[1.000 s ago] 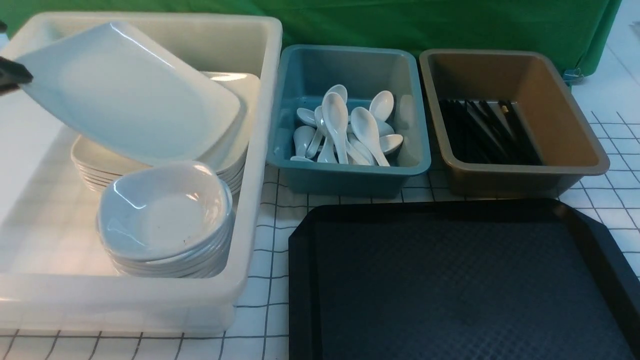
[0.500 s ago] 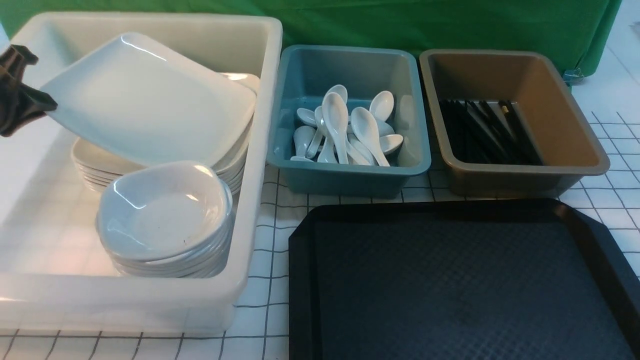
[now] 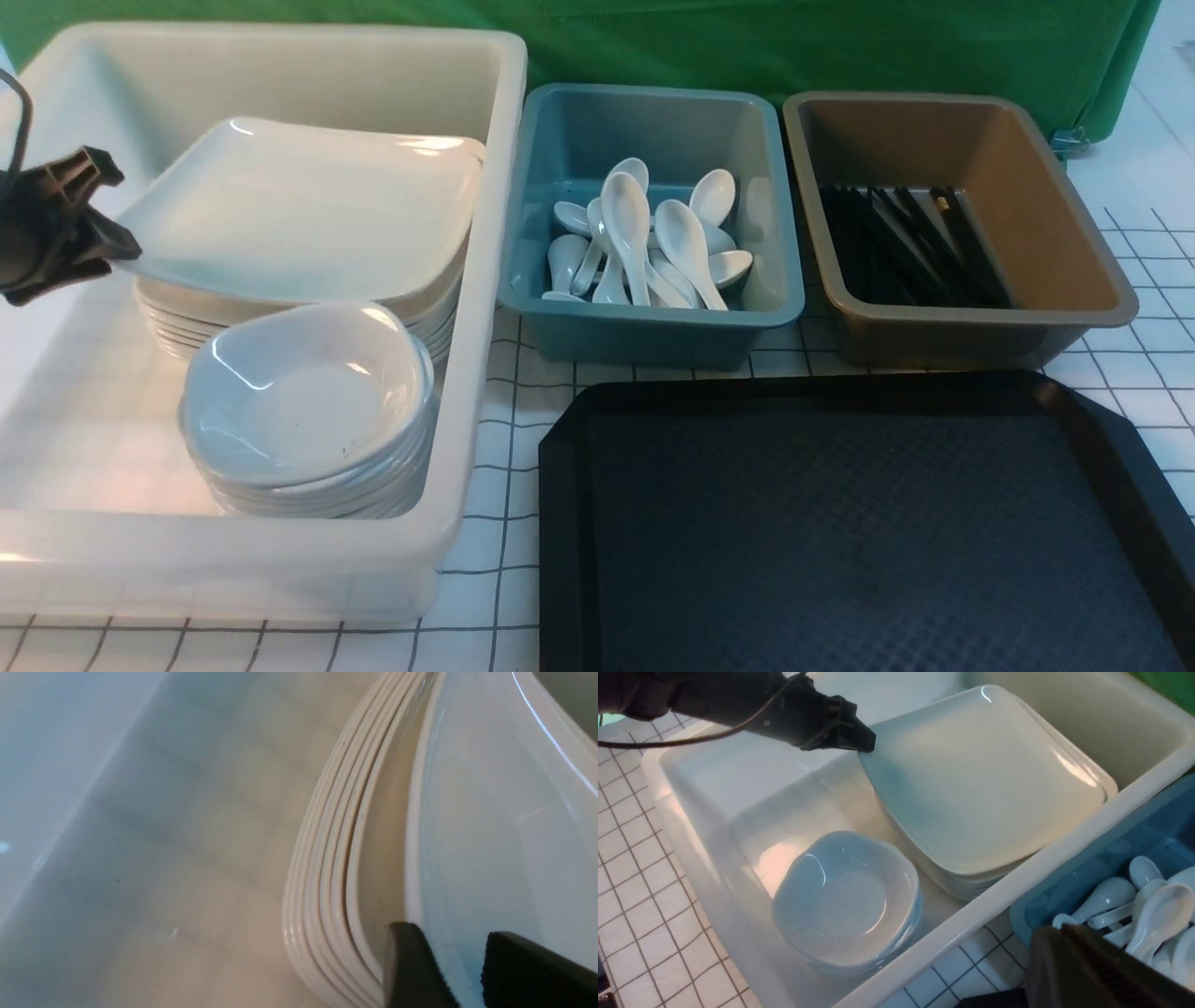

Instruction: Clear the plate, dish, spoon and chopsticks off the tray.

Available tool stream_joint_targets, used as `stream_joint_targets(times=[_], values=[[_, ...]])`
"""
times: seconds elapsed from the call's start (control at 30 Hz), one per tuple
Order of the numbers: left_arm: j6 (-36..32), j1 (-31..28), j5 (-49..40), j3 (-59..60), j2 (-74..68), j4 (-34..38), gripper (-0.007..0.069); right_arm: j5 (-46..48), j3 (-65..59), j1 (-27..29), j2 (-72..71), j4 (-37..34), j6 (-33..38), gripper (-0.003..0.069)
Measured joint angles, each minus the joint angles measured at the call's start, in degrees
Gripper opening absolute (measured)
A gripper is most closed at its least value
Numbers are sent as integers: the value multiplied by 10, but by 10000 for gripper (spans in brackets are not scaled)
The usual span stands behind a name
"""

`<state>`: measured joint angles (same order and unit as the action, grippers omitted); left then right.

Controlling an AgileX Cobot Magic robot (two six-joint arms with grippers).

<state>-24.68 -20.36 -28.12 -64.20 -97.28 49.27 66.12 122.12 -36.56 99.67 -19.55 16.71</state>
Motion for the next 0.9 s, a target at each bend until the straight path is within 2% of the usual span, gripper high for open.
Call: stream_joint_targets(times=[0.2,0.27,0.37,0.43,0.5,0.53,0.67,0.77,0.87,0.9], values=[[20,0,-14,-12,0,-72,452,13,0,0,0,0,-2,1],[29,0,-30,-29,0,-97,489,16,0,0,0,0,-4,1],[39,0,-58,-53,2,-115,501,17,0,0,0,0,-8,1],[36,11,-122,-97,13,-123,453,16,0,0,0,5,-19,1],[33,21,-148,-113,18,-124,409,14,0,0,0,13,-25,1],[24,43,-194,-141,30,-129,299,13,0,0,-1,39,-35,1],[3,120,-252,-173,76,-147,69,23,0,0,-13,127,-68,1],[-18,207,-269,-176,129,-155,11,35,0,0,-42,218,-113,1],[-17,275,-277,-177,172,-167,1,36,0,0,-79,271,-145,1],[0,322,-284,-177,206,-187,-1,36,-1,0,-114,287,-158,1]])
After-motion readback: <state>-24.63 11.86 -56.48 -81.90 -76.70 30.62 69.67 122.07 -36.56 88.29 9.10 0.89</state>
